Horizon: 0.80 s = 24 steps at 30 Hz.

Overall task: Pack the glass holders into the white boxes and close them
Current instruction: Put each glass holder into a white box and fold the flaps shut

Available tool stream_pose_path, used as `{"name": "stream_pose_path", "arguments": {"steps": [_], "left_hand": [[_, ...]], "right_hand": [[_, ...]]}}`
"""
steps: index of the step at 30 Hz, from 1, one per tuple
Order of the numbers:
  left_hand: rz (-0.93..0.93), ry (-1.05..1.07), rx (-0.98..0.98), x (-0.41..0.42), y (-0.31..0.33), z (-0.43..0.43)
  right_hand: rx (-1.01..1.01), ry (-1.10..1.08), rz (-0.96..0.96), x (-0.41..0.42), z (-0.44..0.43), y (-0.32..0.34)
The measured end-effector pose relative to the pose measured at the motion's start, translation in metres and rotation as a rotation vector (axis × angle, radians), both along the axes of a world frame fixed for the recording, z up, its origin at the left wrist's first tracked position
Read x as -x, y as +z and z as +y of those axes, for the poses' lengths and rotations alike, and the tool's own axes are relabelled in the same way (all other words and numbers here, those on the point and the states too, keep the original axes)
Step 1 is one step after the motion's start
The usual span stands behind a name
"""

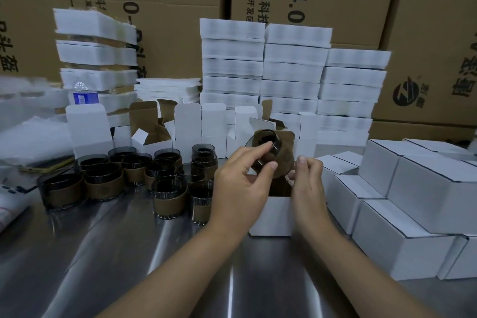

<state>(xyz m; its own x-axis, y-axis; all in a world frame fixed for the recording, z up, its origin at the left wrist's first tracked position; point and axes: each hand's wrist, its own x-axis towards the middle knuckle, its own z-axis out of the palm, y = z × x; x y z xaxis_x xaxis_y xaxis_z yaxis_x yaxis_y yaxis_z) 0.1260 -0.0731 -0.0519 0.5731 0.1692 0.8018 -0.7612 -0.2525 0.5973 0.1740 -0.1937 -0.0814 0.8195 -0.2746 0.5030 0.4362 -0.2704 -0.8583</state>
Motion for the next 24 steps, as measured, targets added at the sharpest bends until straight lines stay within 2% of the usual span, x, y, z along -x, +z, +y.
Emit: {"name": "stream_pose_path", "arguments": {"steps": [5, 12, 15, 21, 24], "left_hand": [[0.009, 0.133, -0.139, 0.001, -0.001, 0.003], [0.005, 0.223, -0.203, 0.001, 0.000, 0.006], [0.040, 0.213, -0.173, -0.001, 0.000, 0.008], [0.072, 0.261, -0.186, -0.005, 0.000, 0.013], [0.069, 0.282, -0.194, -0.007, 0.001, 0.014]], "right_hand": [[-0.019, 0.011, -0.011, -0.001, 0.002, 0.000], [0.020, 0.050, -0.033, 0.002, 0.002, -0.001], [0.053, 0.107, -0.057, 0.005, -0.001, -0.001], [0.411, 0.199, -0.117, 0.010, -0.007, -0.004], [0.434, 0.190, -0.097, 0.008, -0.008, -0.005]]}}
